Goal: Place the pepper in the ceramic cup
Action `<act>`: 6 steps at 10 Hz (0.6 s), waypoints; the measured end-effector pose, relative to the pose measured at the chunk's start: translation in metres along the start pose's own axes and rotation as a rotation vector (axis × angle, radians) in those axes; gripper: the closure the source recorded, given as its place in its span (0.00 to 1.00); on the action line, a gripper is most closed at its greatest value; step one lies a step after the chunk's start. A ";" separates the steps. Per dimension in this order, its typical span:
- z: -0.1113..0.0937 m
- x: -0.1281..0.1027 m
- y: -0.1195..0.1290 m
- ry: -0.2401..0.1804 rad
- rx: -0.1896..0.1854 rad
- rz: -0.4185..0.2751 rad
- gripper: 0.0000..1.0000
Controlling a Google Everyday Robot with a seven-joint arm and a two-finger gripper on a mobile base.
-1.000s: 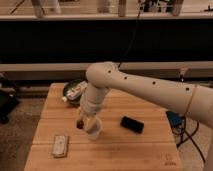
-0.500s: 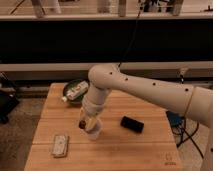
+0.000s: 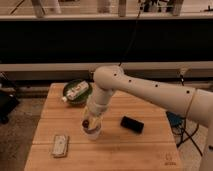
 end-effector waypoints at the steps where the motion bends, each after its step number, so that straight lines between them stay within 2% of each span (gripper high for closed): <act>1: 0.000 0.004 -0.001 0.000 0.002 0.004 0.20; 4: 0.000 0.012 -0.003 0.006 0.008 0.009 0.21; 6: -0.002 0.017 0.000 0.021 0.015 0.019 0.37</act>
